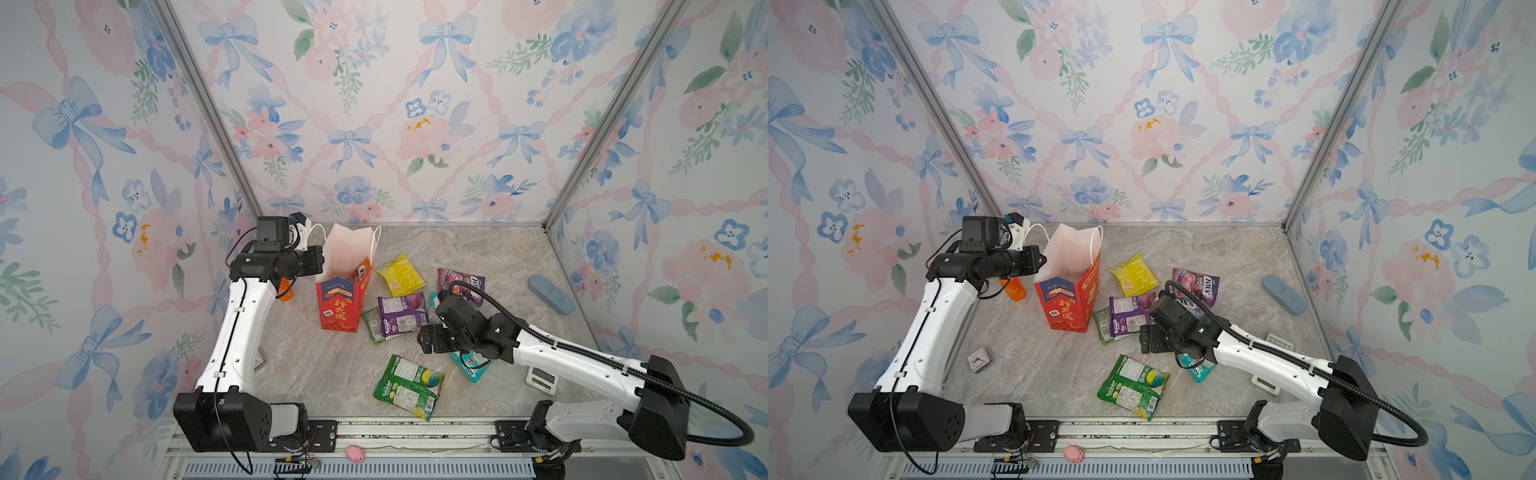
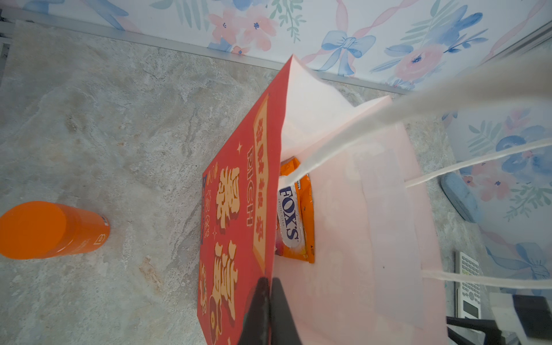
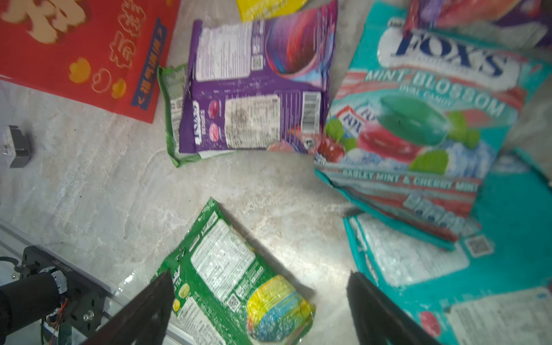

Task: Place the snacks into the paper bag
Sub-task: 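Move the right gripper back to the green packet and grasp it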

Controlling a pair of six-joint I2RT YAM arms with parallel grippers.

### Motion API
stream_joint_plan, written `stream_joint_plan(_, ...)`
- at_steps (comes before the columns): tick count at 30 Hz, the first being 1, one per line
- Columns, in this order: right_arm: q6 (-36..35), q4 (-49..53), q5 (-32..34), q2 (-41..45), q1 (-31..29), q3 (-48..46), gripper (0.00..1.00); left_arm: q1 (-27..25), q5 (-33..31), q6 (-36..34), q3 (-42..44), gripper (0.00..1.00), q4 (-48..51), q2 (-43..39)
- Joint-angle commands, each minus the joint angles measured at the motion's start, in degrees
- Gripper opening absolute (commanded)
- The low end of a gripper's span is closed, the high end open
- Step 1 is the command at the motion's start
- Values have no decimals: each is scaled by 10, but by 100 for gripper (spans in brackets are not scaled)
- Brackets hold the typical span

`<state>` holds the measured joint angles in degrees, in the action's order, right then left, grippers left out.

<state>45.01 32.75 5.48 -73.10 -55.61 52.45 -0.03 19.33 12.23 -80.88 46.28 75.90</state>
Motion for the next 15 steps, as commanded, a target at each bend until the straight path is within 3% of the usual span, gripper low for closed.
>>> stream_joint_plan(1,115,24,10,36,-30,-47,87,1,-3,-4,4,0,-6,-16)
stream_joint_plan(6,150,17,-14,45,-42,-99,78,2,-5,-8,6,0,-6,-14)
stream_joint_plan(11,171,-53,-58,46,-44,-154,67,2,-5,-8,6,0,-6,-14)
stream_joint_plan(15,184,-81,-84,40,-47,-180,64,2,-4,-7,8,0,-6,-15)
